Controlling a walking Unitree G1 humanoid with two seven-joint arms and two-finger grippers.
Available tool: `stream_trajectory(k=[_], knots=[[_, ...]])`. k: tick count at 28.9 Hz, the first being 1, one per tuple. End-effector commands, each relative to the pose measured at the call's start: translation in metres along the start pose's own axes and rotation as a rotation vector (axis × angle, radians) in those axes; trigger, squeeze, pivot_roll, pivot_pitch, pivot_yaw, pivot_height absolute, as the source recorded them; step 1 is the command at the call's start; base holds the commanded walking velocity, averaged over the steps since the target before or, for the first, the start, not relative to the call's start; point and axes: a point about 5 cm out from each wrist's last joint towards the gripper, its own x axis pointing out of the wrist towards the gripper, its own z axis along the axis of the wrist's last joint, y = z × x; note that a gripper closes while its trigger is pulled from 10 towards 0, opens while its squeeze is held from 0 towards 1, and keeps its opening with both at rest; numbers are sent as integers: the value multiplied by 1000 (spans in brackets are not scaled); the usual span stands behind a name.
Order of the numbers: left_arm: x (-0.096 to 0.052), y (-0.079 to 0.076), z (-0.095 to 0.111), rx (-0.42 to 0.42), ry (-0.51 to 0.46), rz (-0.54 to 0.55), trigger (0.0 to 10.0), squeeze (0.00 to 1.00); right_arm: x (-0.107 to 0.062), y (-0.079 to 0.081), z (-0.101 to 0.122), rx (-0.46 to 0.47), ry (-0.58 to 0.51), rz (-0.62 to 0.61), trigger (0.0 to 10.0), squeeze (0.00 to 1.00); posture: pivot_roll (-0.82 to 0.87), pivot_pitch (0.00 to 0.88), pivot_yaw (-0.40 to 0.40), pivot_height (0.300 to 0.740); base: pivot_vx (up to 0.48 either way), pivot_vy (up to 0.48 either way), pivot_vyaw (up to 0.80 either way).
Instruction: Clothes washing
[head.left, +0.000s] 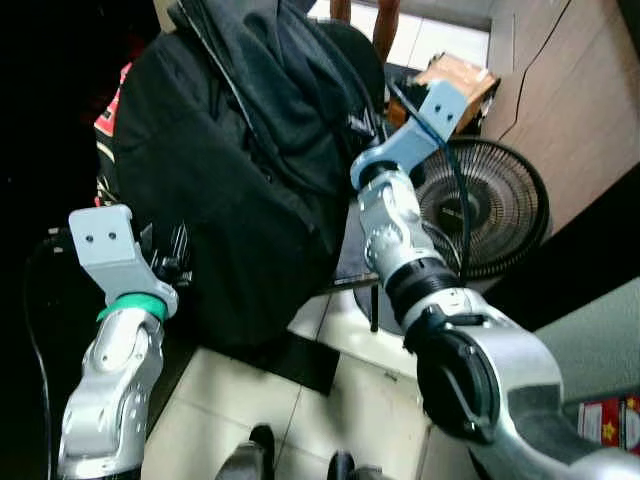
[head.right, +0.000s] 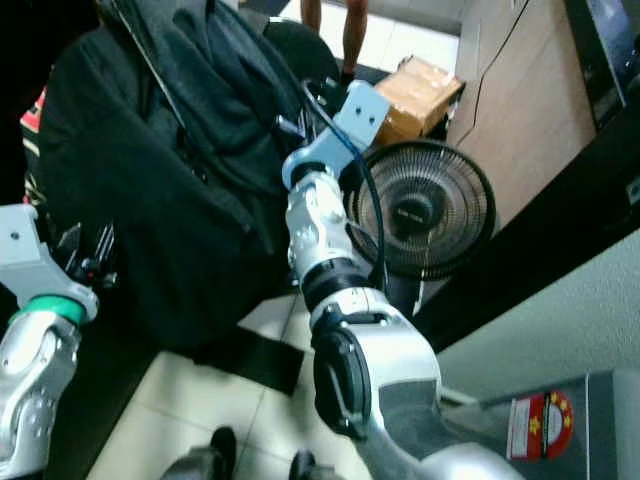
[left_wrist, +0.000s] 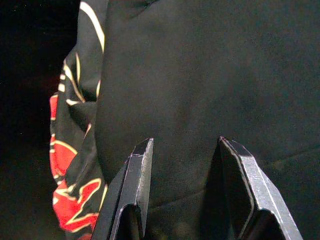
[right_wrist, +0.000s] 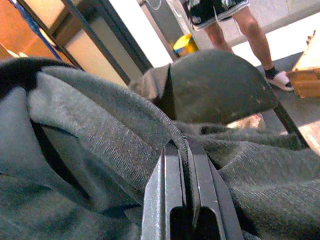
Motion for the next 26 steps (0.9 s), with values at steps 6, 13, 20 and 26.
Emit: stream_trajectory(k=[6,13,20,26], knots=[[9,2,-1,1,-14,20,10000,0,7,28,28,141,-91,228,0,0,122,137,30,740,0,0,0],[18,-1,0,0,-34,19,10000,0,1,68,96,131,-324,493,0,0,104,103,26,740,0,0,0],[21,-1,-1,-4,-46,28,10000,0,-5,67,103,131,-337,532,0,0,85,102,18,740,0,0,0],[21,-2,-1,-2,-60,28,10000,0,-8,60,95,114,-300,530,0,0,70,97,10,740,0,0,0]])
